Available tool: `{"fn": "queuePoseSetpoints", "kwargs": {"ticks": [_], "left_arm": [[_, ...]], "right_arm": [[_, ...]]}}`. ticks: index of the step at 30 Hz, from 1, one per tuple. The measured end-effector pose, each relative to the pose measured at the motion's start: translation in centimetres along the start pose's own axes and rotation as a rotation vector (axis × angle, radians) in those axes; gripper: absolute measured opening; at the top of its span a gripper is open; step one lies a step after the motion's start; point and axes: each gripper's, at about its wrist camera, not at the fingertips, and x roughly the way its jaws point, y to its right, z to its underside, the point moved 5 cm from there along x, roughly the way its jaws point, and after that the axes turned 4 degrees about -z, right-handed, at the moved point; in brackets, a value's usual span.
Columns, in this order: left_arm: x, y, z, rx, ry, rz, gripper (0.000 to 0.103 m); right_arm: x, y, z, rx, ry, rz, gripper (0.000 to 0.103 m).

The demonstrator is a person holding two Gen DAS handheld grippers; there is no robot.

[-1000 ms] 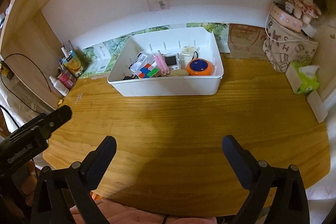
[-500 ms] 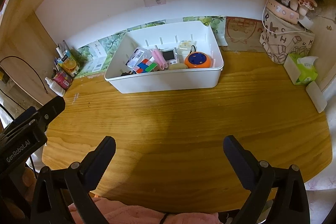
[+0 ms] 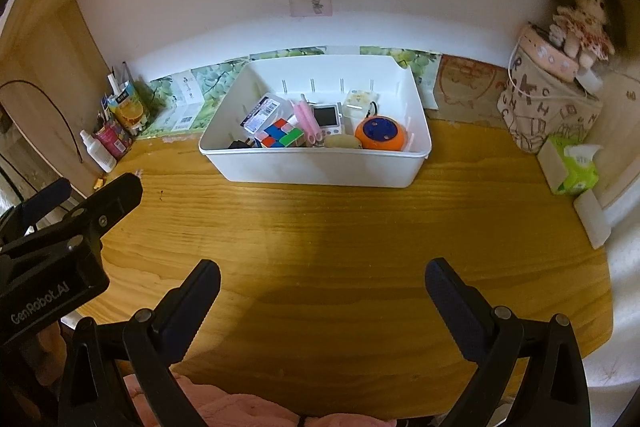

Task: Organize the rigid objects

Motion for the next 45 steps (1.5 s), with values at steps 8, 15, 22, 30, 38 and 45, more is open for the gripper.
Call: {"fn": "queuePoseSetpoints", "kwargs": {"ticks": [8, 15, 22, 30, 38, 45], "left_arm": [[0.1, 0.6, -0.1, 0.017, -0.001, 0.009, 0.102], [0.2, 0.8, -0.1, 0.032, -0.009, 0.008, 0.102], [0.0, 1.0, 0.0, 0.048, -0.003, 0.002, 0.102], [0.0, 1.1, 0.1, 0.049, 0.000, 0.001, 0.102], [-0.1, 1.0, 0.0, 0.048, 0.000, 0.002, 0.102], [0.0, 1.0, 0.0, 0.054, -0.003, 0.004, 0.102]], "right_arm": [[0.6, -0.2, -0.1, -0.020, -0.020, -0.006, 0.103], [0.9, 0.0, 0.1, -0.004, -0.036, -0.010, 0.103], [0.9, 0.0, 0.2, -0.005, -0.040, -0.012, 0.103], [1.0, -0.2, 0.3, -0.015, -0.048, -0.009, 0.103], [1.2, -0.5, 0.5, -0.026, -0.061, -0.006, 0.103], [1.4, -0.6, 0.4, -0.026, -0.068, -0.001, 0.103]]}}
